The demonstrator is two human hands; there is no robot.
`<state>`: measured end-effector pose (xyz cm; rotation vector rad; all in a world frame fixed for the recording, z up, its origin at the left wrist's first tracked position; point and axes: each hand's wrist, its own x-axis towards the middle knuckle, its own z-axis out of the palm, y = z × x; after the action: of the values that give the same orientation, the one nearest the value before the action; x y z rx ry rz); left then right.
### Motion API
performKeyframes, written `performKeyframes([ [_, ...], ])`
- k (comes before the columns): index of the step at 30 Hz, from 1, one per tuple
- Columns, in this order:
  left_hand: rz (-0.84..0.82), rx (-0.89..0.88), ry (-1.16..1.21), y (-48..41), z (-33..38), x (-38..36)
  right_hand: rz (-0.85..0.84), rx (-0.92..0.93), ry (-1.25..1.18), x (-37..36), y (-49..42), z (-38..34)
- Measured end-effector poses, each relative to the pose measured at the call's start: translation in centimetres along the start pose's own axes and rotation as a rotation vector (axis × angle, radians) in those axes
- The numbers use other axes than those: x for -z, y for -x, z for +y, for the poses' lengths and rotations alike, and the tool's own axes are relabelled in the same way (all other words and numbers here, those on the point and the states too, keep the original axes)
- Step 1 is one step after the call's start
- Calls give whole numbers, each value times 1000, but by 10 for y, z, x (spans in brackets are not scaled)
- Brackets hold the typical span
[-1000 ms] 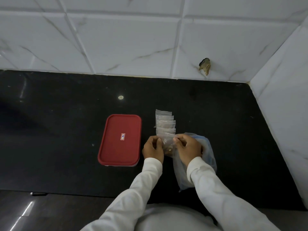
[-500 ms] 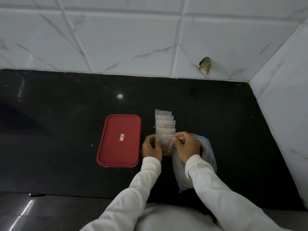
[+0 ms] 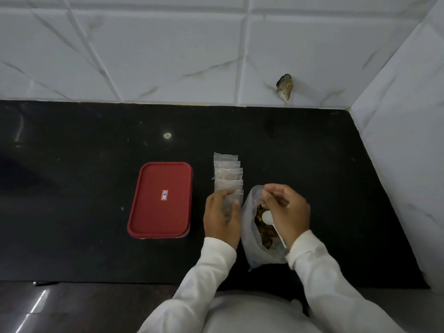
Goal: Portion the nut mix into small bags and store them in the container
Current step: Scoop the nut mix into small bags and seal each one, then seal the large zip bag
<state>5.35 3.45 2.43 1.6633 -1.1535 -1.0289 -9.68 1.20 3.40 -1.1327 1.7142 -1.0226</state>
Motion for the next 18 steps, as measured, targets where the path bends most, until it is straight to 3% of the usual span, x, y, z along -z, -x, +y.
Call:
performKeyframes([
  [5,-188,8,-103,13,-4,-10,80,-53,-53,39,9,11],
  [10,-290,-2,-191,20,-5,-27,-7,9,323,59,8,44],
  [14,-389,123,-268,16,-4,-48,-151,91,571,53,9,64],
  [18,-373,266,-346,16,-5,-67,-275,62,760,44,8,73],
])
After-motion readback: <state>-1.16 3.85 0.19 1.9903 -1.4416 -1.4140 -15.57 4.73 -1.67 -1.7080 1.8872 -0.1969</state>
